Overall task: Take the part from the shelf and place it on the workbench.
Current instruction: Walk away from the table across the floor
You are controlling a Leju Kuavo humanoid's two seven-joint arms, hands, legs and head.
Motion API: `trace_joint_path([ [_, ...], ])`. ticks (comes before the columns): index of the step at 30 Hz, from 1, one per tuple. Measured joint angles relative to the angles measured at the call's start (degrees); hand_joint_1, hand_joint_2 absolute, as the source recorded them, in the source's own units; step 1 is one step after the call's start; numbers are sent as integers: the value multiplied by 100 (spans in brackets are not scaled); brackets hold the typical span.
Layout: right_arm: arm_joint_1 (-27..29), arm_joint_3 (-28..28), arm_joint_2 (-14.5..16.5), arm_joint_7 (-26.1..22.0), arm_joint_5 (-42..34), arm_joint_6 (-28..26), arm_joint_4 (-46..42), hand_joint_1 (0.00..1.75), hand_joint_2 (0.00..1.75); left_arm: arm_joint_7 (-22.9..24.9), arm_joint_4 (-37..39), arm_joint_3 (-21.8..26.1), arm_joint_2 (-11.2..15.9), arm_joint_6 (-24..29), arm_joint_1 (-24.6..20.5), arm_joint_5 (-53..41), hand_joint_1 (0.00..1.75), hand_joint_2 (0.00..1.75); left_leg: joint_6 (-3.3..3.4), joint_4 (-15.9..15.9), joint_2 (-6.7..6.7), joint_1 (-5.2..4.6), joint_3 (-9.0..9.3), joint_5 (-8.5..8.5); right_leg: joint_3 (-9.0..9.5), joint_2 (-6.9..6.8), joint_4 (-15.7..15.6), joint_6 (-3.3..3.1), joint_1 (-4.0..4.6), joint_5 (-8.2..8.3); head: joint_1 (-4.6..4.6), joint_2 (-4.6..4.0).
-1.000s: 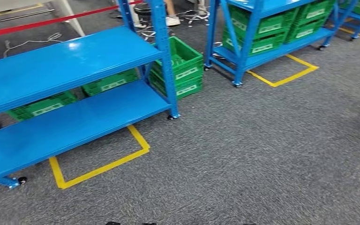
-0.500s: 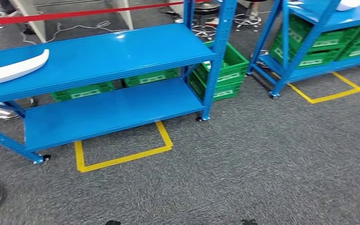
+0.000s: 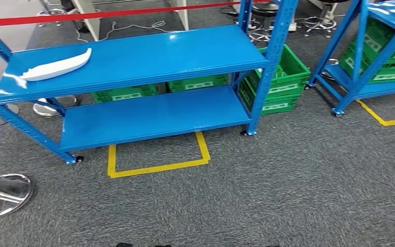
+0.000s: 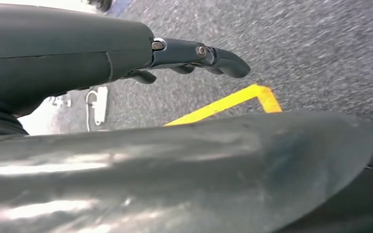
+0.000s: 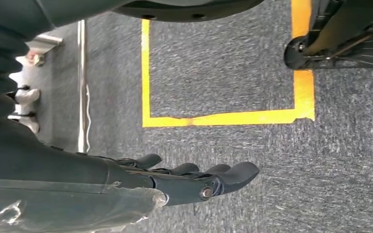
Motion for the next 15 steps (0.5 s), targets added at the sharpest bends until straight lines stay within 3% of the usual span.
trace_joint_path([
  [2, -15, 0, 0, 24, 30, -15, 0, 0, 175, 0, 0, 3, 5, 0, 7, -1, 0, 0, 42, -413, 3, -5, 245, 300, 7, -45, 0, 2, 7, -2, -1, 0],
  [3, -22, 0, 1, 41, 51, -24, 0, 0, 175, 0, 1, 4, 6, 0, 6, -2, 0, 0, 76, -764, 11, -13, 452, 460, 11, -56, 1, 9, 12, -5, -1, 0],
  [5, -31, 0, 2, 91, 112, -56, 0, 0, 175, 1, 1, 5, 5, 0, -6, -9, 0, 0, 133, -1342, 26, -26, 770, 592, 3, -70, 11, 50, 36, -19, 4, 0],
  [9, -33, 7, 2, 132, 223, -97, 0, 0, 175, 7, 1, 11, 6, 2, 7, -17, 0, 0, 214, -1545, 25, -15, 861, 586, -14, -82, 19, 174, 43, -54, 10, 1],
  [11, -32, 12, 2, 106, 258, -70, 0, 0, 175, 9, 1, 16, 4, 4, 7, -17, 0, 0, 272, -1580, 26, 9, 885, 599, -186, -74, 398, 229, 36, -289, 42, 1],
  [13, -30, 15, 2, 78, 300, -29, 0, 0, 175, 8, 1, 22, 3, 3, 3, -18, 0, 0, 310, -1581, 27, 9, 888, 592, -527, -68, 1123, 286, 23, -632, 70, 1],
  [14, -26, 17, 1, 74, 326, -14, 0, 0, 175, 8, 1, 27, 3, 2, 6, -20, 0, 0, 318, -1581, 26, 10, 890, 590, -668, -67, 1405, 322, 5, -716, 73, 0],
  [15, -23, 20, -2, 74, 345, -8, 0, 0, 175, 8, 1, 32, 5, 1, 9, -25, 0, 0, 320, -1578, 21, 15, 893, 587, -729, -67, 1510, 363, -19, -696, 74, -1],
])
